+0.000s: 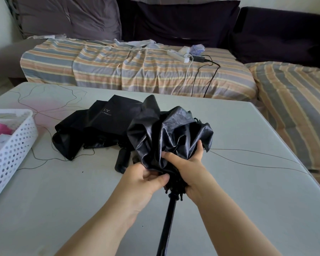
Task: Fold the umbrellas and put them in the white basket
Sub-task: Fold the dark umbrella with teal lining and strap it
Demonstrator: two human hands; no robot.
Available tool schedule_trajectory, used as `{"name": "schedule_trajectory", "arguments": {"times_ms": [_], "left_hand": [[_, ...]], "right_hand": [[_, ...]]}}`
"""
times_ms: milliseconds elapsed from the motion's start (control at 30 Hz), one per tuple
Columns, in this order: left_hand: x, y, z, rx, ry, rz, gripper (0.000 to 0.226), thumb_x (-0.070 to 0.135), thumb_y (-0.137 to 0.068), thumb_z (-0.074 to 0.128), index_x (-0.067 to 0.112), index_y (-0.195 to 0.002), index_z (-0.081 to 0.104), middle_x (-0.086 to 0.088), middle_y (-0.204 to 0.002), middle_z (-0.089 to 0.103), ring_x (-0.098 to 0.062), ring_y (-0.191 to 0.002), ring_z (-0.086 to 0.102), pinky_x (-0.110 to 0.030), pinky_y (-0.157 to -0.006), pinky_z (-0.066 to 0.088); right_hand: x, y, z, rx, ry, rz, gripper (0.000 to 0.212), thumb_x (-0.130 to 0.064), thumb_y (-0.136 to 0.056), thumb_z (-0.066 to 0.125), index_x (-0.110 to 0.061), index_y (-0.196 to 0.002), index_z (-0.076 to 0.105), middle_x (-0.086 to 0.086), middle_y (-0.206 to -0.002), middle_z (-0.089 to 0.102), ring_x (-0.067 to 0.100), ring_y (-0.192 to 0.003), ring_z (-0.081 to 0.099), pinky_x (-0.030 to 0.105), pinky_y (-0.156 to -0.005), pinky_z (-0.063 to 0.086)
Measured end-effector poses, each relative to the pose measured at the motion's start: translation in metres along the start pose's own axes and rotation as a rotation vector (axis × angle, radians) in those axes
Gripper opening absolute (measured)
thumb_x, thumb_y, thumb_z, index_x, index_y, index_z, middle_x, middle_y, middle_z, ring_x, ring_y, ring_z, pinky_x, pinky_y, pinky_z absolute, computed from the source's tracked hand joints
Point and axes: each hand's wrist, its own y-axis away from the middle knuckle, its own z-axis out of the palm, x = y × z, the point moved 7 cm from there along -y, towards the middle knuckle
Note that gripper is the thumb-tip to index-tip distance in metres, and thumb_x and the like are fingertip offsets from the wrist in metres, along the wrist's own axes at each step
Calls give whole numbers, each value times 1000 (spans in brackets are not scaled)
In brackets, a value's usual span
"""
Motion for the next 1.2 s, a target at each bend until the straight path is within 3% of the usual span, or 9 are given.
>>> {"name": "schedule_trajectory", "arguments": {"times_ms": [100, 233, 467, 533, 600, 833, 1000, 1133, 1200], "left_hand": [[2, 3, 0, 23, -64, -10, 8, 22, -86, 66, 14, -84, 68, 7, -82, 73, -3, -80, 67, -9, -70, 46], [-4, -1, -4, 33, -28, -145, 66, 71, -77, 51, 8, -90, 69, 5, -89, 72, -12, -89, 65, -37, -96, 46], [-5, -11, -18, 113, 2, -132, 43, 48, -81, 61, 7, -91, 71, -2, -83, 75, -18, -84, 71, -42, -91, 51], [2, -9, -18, 114, 25, -63, 14, 22, -88, 60, 17, -88, 73, 1, -84, 75, -16, -84, 71, -33, -77, 54], [10, -6, -19, 141, 25, 9, 20, 10, -88, 58, 24, -92, 72, 4, -87, 75, -11, -86, 70, -28, -72, 53], [10, 3, -16, 103, -173, 46, 8, 14, -88, 62, 18, -86, 69, -6, -93, 70, -17, -89, 65, -33, -87, 50], [48, 23, -38, 398, -404, 416, 12, 11, -85, 63, 22, -89, 65, 9, -91, 60, -9, -80, 61, -12, -65, 47], [27, 10, -34, 345, -439, 210, 31, 26, -88, 60, 30, -118, 56, 14, -93, 61, 1, -84, 59, -4, -64, 41], [19, 3, -31, 273, -301, 141, 29, 18, -85, 66, 37, -106, 59, 13, -87, 67, 3, -80, 63, -3, -64, 42]], "right_hand": [[-4, 5, 3, -35, -7, 0, 114, -16, -69, 83, -56, -143, 5, 4, -121, 61, 29, -100, 67, 52, -82, 56], [-6, 10, 7, -39, 7, -27, 110, -16, -73, 80, -59, -141, 6, 5, -121, 62, 26, -93, 70, 49, -81, 58], [-13, 17, 23, -178, -39, -128, 119, -24, -54, 91, -64, -137, 15, -8, -123, 62, 21, -108, 65, 56, -84, 55], [-16, 21, 29, -226, -46, -153, 117, -11, -59, 90, -63, -136, 18, -8, -121, 63, 24, -107, 66, 57, -77, 56], [-16, 24, 32, -237, -56, -161, 111, 4, -67, 83, -59, -136, 23, -4, -119, 65, 22, -104, 68, 49, -73, 59], [-18, 17, 19, -117, -120, -95, 74, 10, -77, 69, -39, -126, 44, 12, -100, 70, 33, -87, 71, 45, -66, 59], [-18, 16, 16, -106, -157, -85, 72, 11, -82, 60, -41, -128, 41, 12, -95, 69, 31, -79, 71, 52, -69, 59], [-15, 17, 25, -138, -211, -121, 71, 12, -84, 57, -37, -132, 39, 10, -95, 71, 29, -83, 72, 44, -67, 60], [-12, 17, 29, -152, -267, -128, 67, 11, -85, 57, -34, -131, 39, 10, -94, 72, 30, -83, 72, 40, -63, 58]]}}
